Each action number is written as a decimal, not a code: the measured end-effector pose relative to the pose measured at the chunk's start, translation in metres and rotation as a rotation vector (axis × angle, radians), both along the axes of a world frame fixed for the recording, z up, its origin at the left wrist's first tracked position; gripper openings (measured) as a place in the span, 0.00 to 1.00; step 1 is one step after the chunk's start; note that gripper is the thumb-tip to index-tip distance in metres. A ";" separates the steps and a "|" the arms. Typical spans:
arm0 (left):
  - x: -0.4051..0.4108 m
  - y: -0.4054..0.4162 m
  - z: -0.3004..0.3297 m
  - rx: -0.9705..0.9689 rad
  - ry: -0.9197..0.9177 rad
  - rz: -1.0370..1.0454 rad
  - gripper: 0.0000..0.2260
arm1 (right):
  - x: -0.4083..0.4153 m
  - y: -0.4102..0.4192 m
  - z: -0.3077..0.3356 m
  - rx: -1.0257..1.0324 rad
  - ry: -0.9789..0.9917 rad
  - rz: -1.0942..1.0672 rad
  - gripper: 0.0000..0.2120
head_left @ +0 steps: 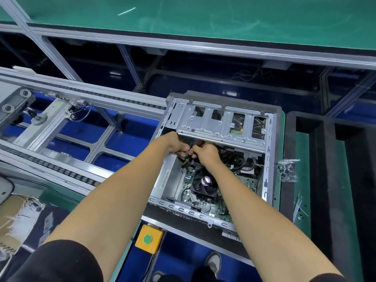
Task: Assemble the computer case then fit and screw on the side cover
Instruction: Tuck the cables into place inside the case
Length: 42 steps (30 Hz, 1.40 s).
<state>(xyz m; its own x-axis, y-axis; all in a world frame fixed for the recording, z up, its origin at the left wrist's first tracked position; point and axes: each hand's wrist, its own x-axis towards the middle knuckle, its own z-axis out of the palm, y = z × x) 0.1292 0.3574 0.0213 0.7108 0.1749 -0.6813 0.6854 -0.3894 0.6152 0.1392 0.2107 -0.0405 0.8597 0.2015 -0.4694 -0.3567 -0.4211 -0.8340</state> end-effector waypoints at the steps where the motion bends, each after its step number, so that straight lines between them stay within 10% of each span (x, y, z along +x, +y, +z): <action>1: 0.000 0.000 -0.002 0.002 -0.006 -0.005 0.10 | 0.000 0.000 0.000 -0.008 -0.008 0.005 0.13; 42: -0.003 -0.005 -0.004 0.067 -0.058 -0.044 0.08 | -0.003 0.001 -0.001 0.003 -0.124 0.012 0.14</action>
